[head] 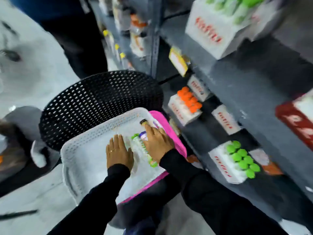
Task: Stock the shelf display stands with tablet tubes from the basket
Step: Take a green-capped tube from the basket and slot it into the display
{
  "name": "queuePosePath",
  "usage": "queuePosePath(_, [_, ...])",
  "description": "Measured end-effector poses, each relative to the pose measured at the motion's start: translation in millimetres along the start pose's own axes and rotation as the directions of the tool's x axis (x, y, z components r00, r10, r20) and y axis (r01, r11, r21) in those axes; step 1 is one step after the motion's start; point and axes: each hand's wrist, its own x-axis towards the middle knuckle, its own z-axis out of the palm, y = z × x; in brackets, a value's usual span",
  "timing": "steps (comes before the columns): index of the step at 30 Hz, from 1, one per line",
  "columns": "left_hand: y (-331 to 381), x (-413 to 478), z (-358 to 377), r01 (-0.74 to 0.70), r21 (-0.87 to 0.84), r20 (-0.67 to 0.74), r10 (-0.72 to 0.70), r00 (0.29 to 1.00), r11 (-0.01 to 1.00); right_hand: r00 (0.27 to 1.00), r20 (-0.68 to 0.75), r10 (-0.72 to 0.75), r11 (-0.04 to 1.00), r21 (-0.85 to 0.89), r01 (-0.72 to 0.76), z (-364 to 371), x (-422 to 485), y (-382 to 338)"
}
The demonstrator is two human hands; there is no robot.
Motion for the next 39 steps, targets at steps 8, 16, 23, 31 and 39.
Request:
queuePosePath(8, [-51.0, -9.3, 56.8, 0.080, 0.073, 0.085, -0.086, 0.993, 0.994, 0.954, 0.294, 0.056, 0.970, -0.241, 0.018, 75.4, 57.7, -34.6])
queuePosePath(16, [-57.3, -11.0, 64.7, 0.023, 0.129, 0.047, -0.029, 0.998, 0.991, 0.924, 0.381, 0.040, 0.978, -0.205, 0.042, 61.4, 66.3, -42.8])
queuePosePath(23, [-51.7, -8.1, 56.0, 0.074, 0.150, 0.195, -0.103, 0.975, 0.986, 0.840, 0.539, 0.057, 0.998, -0.008, -0.062, -32.4, 46.3, -10.4])
queuePosePath(31, [73.8, 10.2, 11.5, -0.302, 0.036, 0.004, 0.302, 0.953, 0.953, 0.871, 0.443, 0.212, 0.963, 0.055, -0.262, -192.8, -24.6, 56.5])
queuePosePath(39, [284.2, -10.0, -47.8, -0.790, 0.004, -0.204, 0.774, 0.600, 0.614, 0.899, 0.158, 0.407, 0.907, 0.043, -0.418, -310.1, -123.0, 105.4])
